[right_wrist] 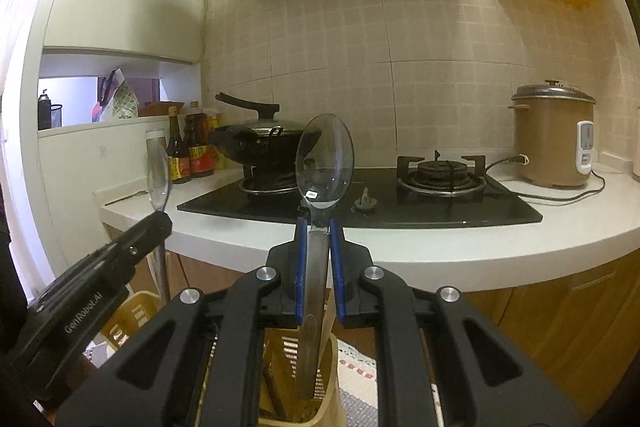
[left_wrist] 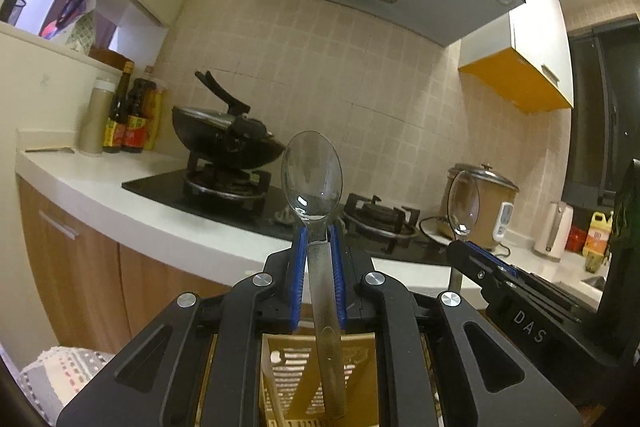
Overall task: Organize utensils
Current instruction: 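Open both tools to drop the spoons into the basket, then grasp a wooden chopstick with the left tool while the right tool grasps a clear spoon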
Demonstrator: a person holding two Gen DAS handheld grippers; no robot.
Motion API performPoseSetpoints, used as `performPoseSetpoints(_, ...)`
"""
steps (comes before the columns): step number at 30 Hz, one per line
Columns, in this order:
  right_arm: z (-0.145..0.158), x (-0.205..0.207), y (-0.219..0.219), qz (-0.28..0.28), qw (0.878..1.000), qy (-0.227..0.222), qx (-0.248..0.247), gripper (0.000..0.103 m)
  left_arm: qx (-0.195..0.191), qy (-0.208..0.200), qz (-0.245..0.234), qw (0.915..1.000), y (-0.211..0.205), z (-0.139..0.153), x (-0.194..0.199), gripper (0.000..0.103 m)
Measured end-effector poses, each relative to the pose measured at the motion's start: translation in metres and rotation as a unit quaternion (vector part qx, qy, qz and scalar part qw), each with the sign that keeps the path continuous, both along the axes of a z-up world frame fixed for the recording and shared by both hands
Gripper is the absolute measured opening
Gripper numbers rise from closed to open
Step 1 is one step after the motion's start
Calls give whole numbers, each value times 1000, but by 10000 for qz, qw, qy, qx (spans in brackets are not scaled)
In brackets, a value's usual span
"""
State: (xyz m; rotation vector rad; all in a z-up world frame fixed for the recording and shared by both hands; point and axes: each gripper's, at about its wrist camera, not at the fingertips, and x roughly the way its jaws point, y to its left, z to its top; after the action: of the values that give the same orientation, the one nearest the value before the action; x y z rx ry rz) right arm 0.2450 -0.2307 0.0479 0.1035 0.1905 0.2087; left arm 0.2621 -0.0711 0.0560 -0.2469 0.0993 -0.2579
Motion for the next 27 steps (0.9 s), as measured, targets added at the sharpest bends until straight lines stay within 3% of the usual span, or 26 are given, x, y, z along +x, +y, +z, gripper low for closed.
performPoseSetpoints(2, -1, -3, -2, 18, 10000, 55, 54, 11, -6, 28, -51, 10000, 1, -2, -3, 16)
performPoseSetpoints(4, -2, -10, -5, 97, 9998, 106, 143, 17, -16, 36, -48, 10000, 5, -2, -6, 33)
performPoseSetpoints(7, 1, -23, -6, 20, 9999, 46, 154, 52, -40, 29, -35, 10000, 10, -1, -15, 38)
performPoseSetpoints(16, 23, -68, -4, -40, 10000, 54, -3, 52, -106, 160, -212, 9996, 27, 20, -52, 38)
performPoseSetpoints(21, 38, -98, -2, -166, 9994, 206, -235, 52, 74, 306, -391, 9987, 28, 34, -82, 38)
performPoseSetpoints(24, 31, -105, -4, -215, 9945, 961, -363, 52, 316, 818, -663, 9939, 26, 30, -97, 40)
performPoseSetpoints(27, 13, -101, -9, -50, 9828, 1822, -283, 52, 435, 1507, -1110, 9814, 26, 13, -110, 40)
